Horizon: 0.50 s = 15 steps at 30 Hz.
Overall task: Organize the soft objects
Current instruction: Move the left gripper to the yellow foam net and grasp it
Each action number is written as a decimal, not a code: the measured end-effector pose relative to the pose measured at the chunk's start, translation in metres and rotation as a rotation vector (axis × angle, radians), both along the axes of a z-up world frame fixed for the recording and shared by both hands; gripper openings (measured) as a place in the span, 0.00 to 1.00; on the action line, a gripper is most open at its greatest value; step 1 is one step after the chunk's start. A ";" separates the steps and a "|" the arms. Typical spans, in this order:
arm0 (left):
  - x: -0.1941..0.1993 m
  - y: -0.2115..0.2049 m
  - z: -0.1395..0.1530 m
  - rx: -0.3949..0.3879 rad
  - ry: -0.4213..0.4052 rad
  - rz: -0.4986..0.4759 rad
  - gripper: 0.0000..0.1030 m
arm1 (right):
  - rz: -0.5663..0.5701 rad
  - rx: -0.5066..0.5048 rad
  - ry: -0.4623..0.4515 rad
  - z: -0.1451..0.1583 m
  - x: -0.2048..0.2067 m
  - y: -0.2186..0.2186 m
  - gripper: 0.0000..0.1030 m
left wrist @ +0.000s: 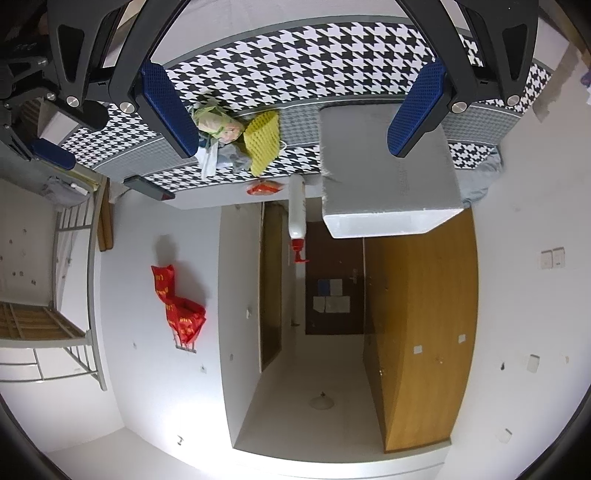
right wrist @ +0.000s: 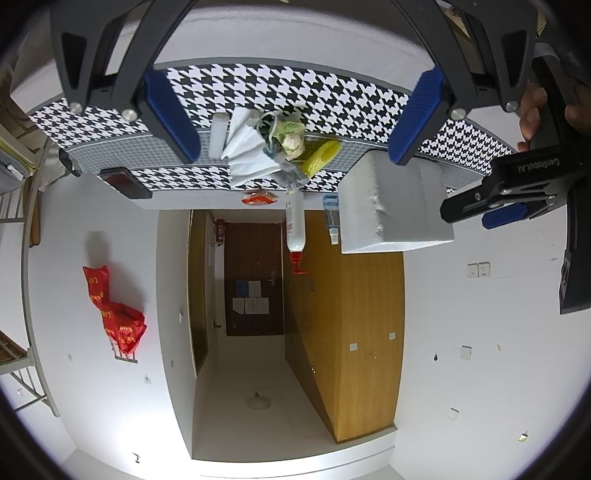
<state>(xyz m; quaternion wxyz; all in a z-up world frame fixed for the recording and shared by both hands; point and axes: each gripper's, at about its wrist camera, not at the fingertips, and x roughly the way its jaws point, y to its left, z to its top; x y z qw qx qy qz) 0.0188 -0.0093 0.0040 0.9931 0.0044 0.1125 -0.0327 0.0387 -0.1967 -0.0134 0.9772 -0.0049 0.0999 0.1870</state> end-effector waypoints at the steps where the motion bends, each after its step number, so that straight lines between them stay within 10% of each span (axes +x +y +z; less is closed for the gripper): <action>1: 0.003 -0.001 0.001 0.002 0.005 -0.004 0.99 | -0.001 -0.002 0.006 0.000 0.003 0.000 1.00; 15: 0.044 -0.013 0.001 -0.002 0.094 -0.056 0.99 | -0.026 -0.006 0.073 -0.001 0.039 -0.014 1.00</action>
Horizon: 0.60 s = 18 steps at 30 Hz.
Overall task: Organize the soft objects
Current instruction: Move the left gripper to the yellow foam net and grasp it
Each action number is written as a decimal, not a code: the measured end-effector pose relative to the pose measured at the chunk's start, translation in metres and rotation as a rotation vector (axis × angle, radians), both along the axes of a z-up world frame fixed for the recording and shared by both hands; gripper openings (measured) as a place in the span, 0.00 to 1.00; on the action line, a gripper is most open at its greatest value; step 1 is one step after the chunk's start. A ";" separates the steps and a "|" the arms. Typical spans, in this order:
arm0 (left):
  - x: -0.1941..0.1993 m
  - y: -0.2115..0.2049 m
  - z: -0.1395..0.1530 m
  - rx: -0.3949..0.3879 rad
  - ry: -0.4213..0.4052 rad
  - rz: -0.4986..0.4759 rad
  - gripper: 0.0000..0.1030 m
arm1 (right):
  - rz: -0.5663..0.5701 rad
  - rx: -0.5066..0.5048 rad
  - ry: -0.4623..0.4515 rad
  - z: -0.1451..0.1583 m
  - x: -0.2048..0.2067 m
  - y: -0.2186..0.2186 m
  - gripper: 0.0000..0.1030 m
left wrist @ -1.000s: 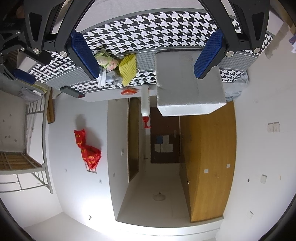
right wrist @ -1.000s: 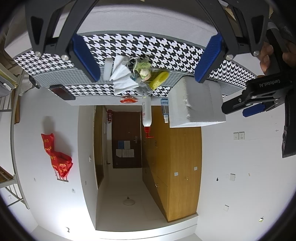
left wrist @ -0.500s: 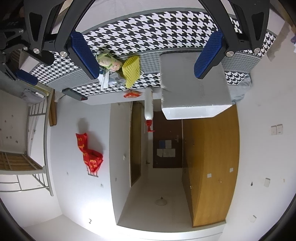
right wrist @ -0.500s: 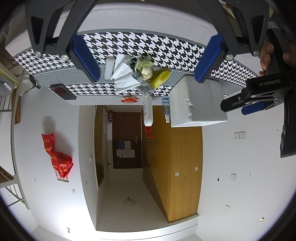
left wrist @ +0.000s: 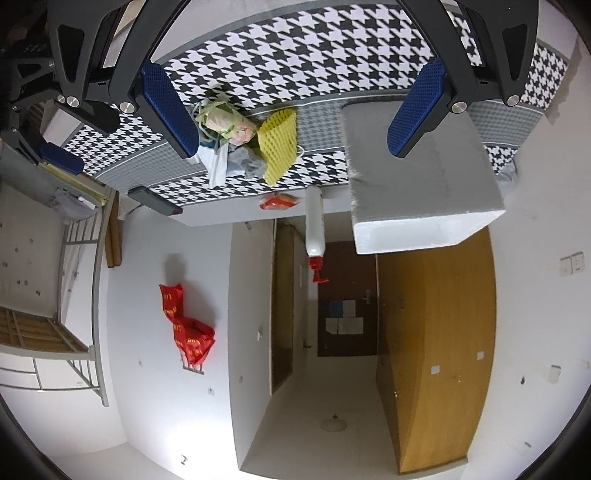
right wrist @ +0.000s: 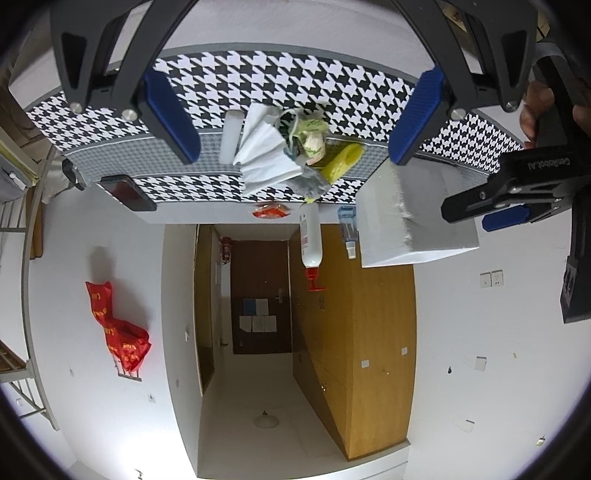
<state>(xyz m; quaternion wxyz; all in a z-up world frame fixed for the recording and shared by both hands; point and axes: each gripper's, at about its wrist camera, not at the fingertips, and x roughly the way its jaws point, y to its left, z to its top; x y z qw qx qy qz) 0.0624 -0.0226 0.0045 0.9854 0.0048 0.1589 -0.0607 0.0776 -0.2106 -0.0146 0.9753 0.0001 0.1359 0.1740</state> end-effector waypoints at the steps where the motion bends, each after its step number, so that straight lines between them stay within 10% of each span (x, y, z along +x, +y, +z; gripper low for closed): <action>1: 0.004 -0.001 0.000 0.003 0.009 -0.009 0.99 | -0.008 -0.004 0.005 0.000 0.003 -0.001 1.00; 18: 0.056 -0.022 -0.016 0.028 0.131 -0.053 0.99 | -0.064 -0.024 0.091 -0.011 0.042 -0.016 1.00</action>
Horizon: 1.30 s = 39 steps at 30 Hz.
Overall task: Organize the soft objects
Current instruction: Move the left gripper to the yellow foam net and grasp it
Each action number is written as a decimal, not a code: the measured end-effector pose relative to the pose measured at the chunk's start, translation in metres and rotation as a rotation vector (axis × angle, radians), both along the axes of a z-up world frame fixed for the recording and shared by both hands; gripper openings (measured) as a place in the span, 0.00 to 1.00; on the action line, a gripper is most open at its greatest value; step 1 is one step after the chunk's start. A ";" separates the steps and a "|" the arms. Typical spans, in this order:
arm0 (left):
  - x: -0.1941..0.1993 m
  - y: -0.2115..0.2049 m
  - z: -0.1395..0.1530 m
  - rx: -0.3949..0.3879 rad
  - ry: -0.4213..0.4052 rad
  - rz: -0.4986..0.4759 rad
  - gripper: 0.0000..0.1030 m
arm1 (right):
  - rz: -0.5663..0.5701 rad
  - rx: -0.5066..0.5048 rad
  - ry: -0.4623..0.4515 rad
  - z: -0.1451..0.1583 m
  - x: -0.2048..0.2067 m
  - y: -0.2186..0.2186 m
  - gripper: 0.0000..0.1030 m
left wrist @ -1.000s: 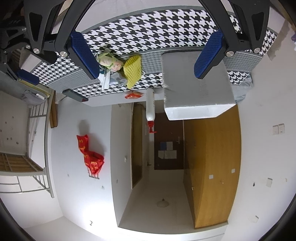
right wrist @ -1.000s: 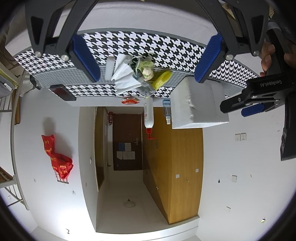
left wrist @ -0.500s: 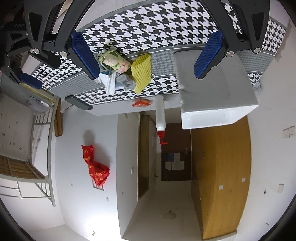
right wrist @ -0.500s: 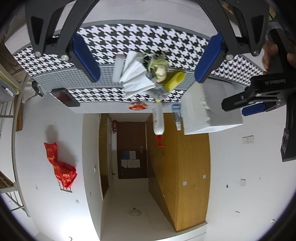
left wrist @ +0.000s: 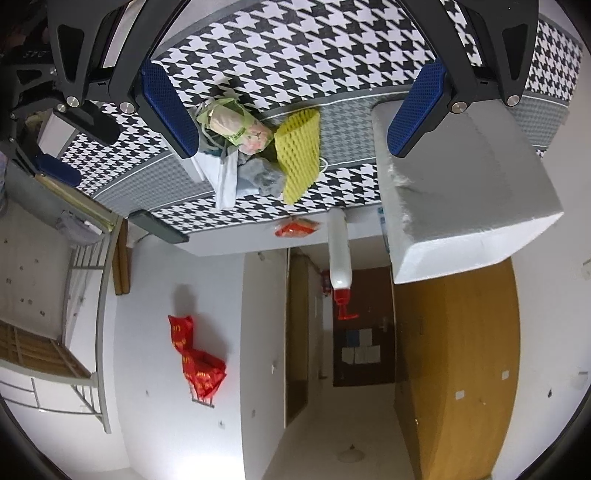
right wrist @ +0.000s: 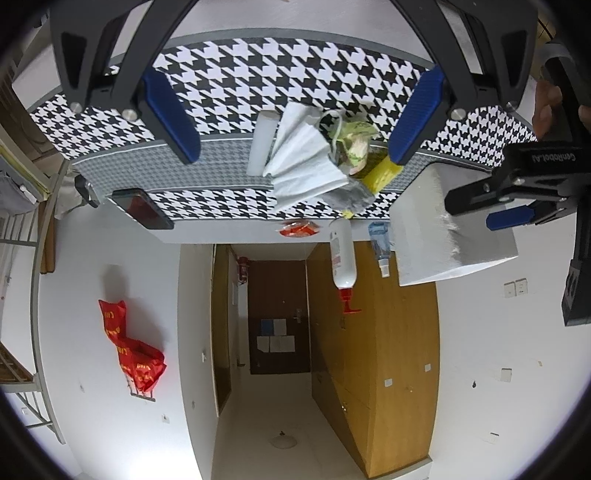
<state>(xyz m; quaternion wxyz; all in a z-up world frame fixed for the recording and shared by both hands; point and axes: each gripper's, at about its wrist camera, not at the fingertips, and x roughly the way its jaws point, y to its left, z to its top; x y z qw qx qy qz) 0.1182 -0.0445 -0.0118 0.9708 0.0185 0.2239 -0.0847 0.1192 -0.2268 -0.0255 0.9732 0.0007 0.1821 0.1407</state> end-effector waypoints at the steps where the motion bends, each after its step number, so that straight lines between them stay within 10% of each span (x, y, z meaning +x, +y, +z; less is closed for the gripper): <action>1: 0.002 -0.001 -0.001 0.002 0.005 -0.002 0.99 | -0.001 0.001 0.005 -0.001 0.002 -0.001 1.00; 24: 0.079 -0.021 -0.037 0.126 0.187 0.037 0.84 | -0.027 0.015 0.078 -0.017 0.037 -0.013 1.00; 39: 0.110 -0.016 -0.063 0.131 0.318 0.009 0.43 | -0.029 -0.001 0.115 -0.025 0.054 -0.007 1.00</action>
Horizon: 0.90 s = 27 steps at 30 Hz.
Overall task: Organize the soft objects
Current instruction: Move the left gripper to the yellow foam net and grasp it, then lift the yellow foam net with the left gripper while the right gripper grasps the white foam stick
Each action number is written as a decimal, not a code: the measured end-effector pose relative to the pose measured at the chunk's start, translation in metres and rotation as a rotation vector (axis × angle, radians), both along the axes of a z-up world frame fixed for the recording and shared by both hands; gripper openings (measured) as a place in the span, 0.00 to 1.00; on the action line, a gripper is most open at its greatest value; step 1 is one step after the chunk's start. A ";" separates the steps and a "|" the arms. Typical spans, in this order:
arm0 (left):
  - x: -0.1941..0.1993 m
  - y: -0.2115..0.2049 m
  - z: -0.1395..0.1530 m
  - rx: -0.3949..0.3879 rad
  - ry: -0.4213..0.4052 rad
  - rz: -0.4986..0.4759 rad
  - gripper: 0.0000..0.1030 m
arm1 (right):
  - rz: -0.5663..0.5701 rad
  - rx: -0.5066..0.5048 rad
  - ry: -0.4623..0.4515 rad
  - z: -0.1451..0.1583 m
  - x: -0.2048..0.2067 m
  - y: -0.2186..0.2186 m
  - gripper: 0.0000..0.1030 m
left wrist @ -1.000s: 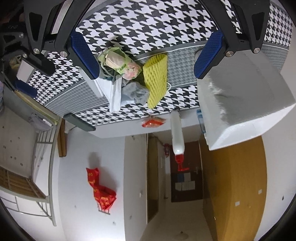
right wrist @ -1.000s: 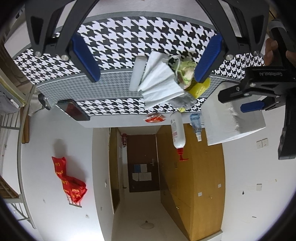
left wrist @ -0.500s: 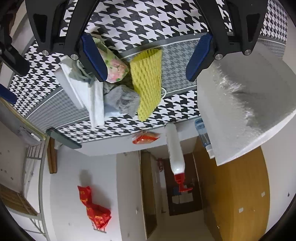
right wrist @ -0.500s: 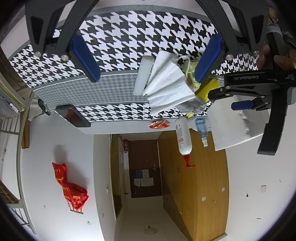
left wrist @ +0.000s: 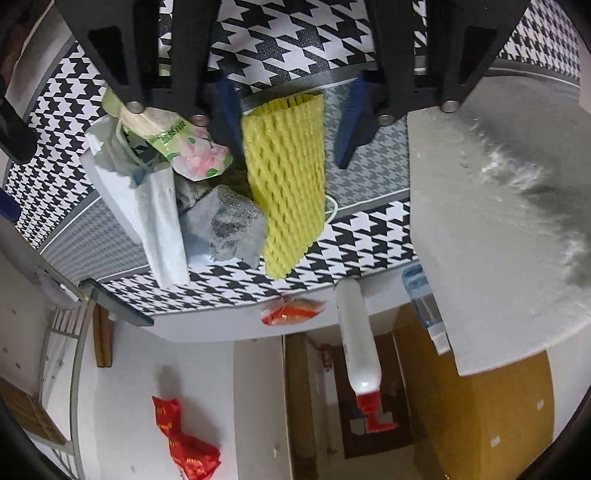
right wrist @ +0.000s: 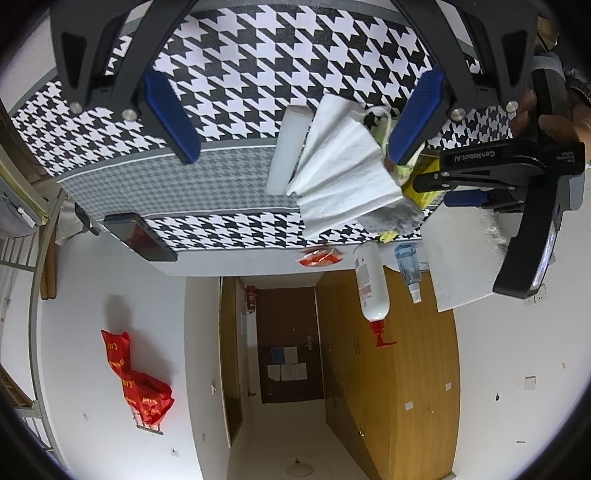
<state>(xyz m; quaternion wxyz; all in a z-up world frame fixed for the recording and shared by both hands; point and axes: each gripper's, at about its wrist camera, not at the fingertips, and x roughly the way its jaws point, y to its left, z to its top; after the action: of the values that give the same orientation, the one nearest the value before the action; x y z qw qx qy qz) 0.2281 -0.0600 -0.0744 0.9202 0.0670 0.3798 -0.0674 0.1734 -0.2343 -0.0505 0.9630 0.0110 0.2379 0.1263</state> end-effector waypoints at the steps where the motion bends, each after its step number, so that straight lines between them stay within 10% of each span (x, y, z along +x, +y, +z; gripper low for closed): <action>1: 0.001 0.001 -0.001 -0.007 0.008 -0.002 0.43 | 0.000 -0.002 0.002 0.000 0.001 0.000 1.00; 9: 0.003 0.007 -0.002 -0.081 0.003 -0.045 0.13 | 0.000 -0.024 0.027 -0.003 0.010 0.006 1.00; 27: -0.020 0.024 0.018 -0.228 -0.115 -0.084 0.11 | -0.045 -0.082 0.128 -0.004 0.031 0.008 0.92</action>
<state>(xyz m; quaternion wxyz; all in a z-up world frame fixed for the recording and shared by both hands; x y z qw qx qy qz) 0.2086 -0.0356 -0.0566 0.9384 -0.0185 0.3134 -0.1445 0.2041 -0.2260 -0.0545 0.9481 -0.0148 0.3035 0.0939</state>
